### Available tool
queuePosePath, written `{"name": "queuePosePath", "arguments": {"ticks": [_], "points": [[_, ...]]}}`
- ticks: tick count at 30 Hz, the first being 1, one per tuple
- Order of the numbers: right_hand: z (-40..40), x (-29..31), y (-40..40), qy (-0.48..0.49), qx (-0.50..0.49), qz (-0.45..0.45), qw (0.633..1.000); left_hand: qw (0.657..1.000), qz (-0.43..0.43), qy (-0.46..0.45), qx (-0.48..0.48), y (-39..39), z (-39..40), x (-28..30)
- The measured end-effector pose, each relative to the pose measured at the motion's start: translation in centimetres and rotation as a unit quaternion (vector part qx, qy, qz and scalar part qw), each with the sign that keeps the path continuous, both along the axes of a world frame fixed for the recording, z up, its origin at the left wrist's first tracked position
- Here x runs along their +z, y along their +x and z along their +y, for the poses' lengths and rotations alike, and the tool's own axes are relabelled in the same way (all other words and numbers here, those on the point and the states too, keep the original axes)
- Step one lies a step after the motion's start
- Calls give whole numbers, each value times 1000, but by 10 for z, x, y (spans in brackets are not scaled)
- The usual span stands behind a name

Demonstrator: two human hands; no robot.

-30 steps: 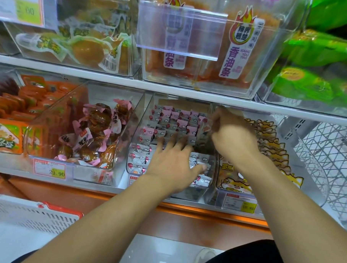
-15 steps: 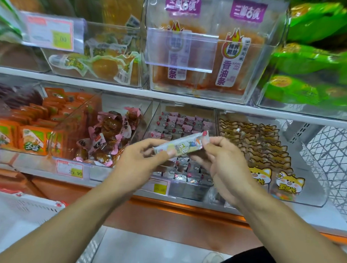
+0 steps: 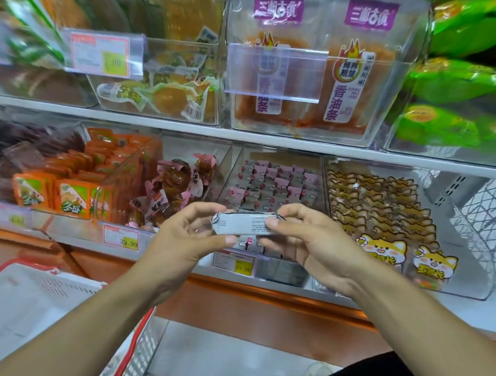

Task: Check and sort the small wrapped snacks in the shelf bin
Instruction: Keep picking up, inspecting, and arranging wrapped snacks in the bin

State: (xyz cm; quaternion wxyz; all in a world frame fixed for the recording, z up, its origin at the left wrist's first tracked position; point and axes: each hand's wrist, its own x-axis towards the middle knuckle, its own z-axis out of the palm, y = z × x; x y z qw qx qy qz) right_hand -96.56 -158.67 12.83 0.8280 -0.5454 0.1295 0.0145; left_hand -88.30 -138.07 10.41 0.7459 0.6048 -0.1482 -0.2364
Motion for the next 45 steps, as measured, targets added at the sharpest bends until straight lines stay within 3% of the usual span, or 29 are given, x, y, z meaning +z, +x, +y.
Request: {"name": "queuePosePath", "arguments": {"ticks": [4, 7, 15, 22, 28, 31, 32, 34, 36, 42, 44, 45], "points": [[-1, -2, -1, -199, -10, -120, 973, 993, 99, -56, -32, -2, -2, 4], [-1, -3, -2, -301, -7, -168, 939, 994, 89, -63, -5, -1, -4, 5], [-5, -9, -1, -153, 20, -101, 983, 997, -73, -37, 6, -2, -7, -5], [-8, -8, -2, -261, 1, -153, 953, 999, 8, -48, -18, -2, -11, -8], [-12, -5, -2, -244, 2, -101, 965, 999, -37, -27, 24, -5, -23, -10], [-25, 2, 3, -221, -94, -101, 965, 997, -65, 24, 44, -6, -35, -9], [-34, 6, 4, -264, -144, -108, 947, 992, -93, 63, 49, -6, -40, -10], [-57, 13, 7, -435, -219, -107, 867, 973, -172, 144, 61, -6, -49, -13], [-75, 15, 11, -541, -230, -77, 805, 946, -252, 195, 58, -6, -58, -15], [-82, 2, 39, -704, -175, -4, 688, 866, -401, 299, 12, -2, -82, -23], [-77, 2, 51, -737, -139, 54, 659, 838, -440, 321, 7, 0, -90, -25], [-75, 2, 58, -764, -119, 95, 628, 826, -455, 333, 7, 2, -95, -26]]}}
